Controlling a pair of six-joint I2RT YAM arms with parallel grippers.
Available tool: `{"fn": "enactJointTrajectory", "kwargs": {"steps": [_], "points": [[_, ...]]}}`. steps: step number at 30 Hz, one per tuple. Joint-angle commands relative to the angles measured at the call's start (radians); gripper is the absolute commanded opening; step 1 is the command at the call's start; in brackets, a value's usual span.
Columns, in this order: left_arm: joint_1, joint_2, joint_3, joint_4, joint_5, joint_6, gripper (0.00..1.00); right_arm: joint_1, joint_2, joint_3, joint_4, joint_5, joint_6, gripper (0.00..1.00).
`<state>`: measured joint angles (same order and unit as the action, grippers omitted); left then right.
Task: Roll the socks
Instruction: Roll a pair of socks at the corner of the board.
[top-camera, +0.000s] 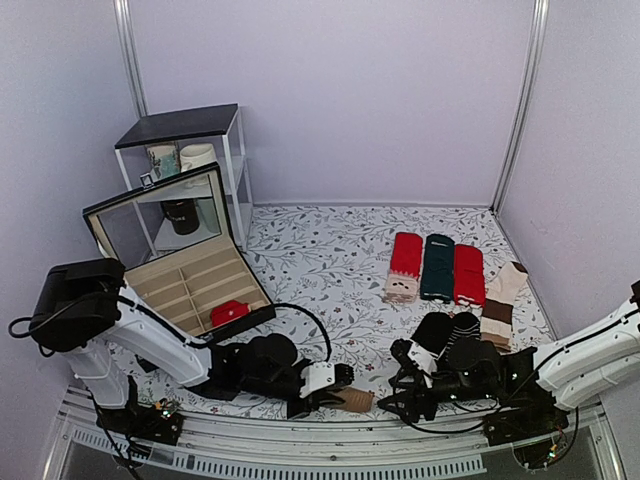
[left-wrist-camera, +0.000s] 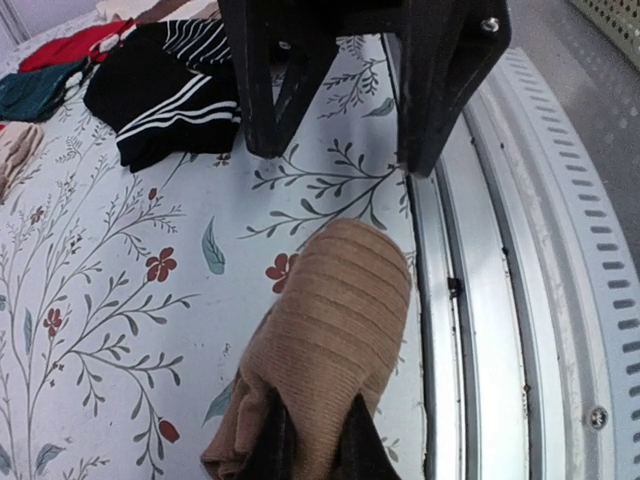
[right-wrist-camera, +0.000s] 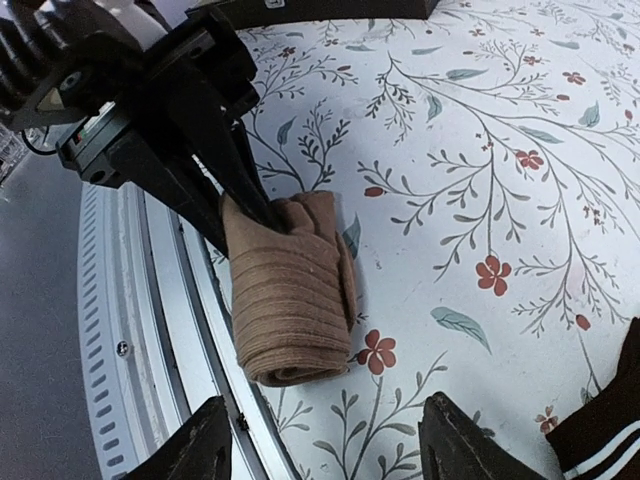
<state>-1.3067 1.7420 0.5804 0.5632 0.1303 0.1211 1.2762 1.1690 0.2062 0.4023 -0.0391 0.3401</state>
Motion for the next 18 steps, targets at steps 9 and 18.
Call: {"fn": "enactJointTrajectory", "kwargs": {"steps": [9, 18], "points": [[0.019, 0.084, -0.001, -0.203, 0.033, -0.052, 0.0, 0.003, 0.198, 0.012, 0.246, -0.132, -0.033, 0.68], [0.022, 0.104, 0.004, -0.209, 0.041, -0.052, 0.0, 0.002, 0.292, 0.047, 0.313, -0.145, 0.006, 0.69]]}}
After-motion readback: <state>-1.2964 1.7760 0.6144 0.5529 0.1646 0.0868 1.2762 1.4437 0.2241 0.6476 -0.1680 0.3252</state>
